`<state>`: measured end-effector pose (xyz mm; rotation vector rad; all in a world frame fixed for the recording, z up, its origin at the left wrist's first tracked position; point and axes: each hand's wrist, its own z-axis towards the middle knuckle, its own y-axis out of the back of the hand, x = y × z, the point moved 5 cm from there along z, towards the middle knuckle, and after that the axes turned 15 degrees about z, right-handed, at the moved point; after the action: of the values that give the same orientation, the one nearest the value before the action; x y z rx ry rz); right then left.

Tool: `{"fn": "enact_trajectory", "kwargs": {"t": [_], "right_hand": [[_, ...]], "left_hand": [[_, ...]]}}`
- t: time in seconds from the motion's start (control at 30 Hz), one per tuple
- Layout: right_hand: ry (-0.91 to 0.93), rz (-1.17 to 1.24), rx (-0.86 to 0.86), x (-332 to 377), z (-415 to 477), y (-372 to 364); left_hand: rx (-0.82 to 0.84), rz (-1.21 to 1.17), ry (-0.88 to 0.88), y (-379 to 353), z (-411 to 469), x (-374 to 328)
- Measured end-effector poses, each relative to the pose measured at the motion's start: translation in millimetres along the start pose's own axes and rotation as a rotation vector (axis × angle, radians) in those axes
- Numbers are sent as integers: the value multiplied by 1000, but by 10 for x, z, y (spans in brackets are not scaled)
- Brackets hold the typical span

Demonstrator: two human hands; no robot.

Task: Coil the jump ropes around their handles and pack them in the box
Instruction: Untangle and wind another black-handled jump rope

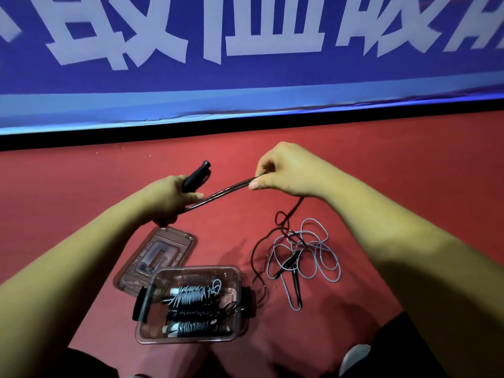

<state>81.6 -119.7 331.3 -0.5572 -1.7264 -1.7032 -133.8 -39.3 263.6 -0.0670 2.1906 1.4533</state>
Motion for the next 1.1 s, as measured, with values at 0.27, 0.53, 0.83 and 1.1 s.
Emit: {"fn": "enact_trajectory", "kwargs": {"t": [0.27,0.53,0.83,1.1], "right_hand": [[-39,-71,-114,-316,-21,305],[-44,-91,-102,-399,-1,312],[15,-109,-148,-289,108,244],[-11,23,-215,-489,139,275]], "left_hand": [[259,-169,-166,-139,-188,-91],[359,-83,-230,-182,-232,-178],[405,477,-282,-569,-337,-278],[87,322,-562,-333,-709,-738]]}}
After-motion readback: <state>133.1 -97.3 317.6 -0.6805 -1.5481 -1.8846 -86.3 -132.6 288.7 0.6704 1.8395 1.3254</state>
